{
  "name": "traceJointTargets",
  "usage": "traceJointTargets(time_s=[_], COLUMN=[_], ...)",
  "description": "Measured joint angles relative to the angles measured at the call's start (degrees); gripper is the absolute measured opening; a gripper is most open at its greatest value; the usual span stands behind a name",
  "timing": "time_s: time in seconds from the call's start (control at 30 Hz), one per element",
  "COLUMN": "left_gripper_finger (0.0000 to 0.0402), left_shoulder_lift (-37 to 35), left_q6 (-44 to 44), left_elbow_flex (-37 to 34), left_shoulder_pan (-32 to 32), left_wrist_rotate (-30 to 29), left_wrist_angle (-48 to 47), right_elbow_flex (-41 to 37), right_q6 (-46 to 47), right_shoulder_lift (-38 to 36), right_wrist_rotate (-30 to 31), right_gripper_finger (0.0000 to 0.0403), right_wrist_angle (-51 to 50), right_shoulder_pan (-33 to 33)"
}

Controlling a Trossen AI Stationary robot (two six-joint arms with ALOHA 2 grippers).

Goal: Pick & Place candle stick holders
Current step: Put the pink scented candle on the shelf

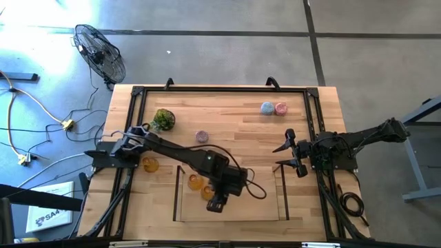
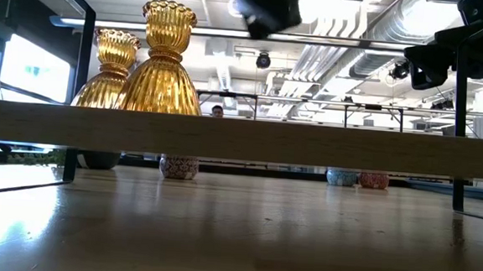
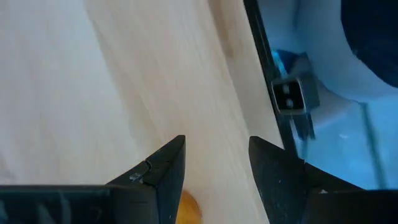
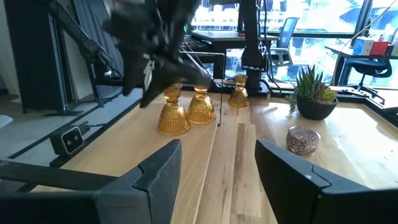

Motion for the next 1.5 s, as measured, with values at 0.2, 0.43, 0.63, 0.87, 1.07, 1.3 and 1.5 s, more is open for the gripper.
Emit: traceJointTargets(time_s=[0.2, 0.43, 0.63, 0.87, 1.07, 1.3, 1.5], left_gripper_finger=[0.0172, 0.0172, 0.0172, 0.0172, 0.0172, 0.0172, 0.0172], left_shoulder_lift=[-0.04, -3.10, -10.94, -15.69, -16.17, -16.31, -16.31], left_q6=[5.91, 10.81, 10.72, 16.56, 22.88, 33.14, 37.53], left_elbow_flex=[11.74, 20.85, 20.30, 20.32, 20.28, 14.67, 5.77], left_shoulder_pan=[0.02, 0.21, 6.30, 17.94, 29.30, 40.30, 46.53], left_wrist_rotate=[-12.73, -33.54, -32.34, -17.26, -4.78, 20.22, 29.89], left_wrist_angle=[-7.62, -13.80, -13.18, -15.19, -20.92, -22.00, -20.56], right_elbow_flex=[0.00, 0.00, 5.43, 25.60, 48.58, 67.04, 70.47], right_q6=[-0.38, -7.43, -19.77, -26.95, -16.97, 0.30, 1.73], right_shoulder_lift=[0.00, -0.02, 0.06, 6.28, 17.79, 28.56, 31.88], right_wrist_rotate=[0.10, 4.06, 11.11, 33.12, 48.30, 42.80, 39.09], right_gripper_finger=[0.0200, 0.0200, 0.0200, 0.0200, 0.0205, 0.0213, 0.0212], right_wrist_angle=[2.42, 14.32, 13.98, -7.68, -33.16, -57.31, -63.42], right_shoulder_pan=[0.00, 0.00, -0.11, -0.13, -1.61, -6.30, -7.34])
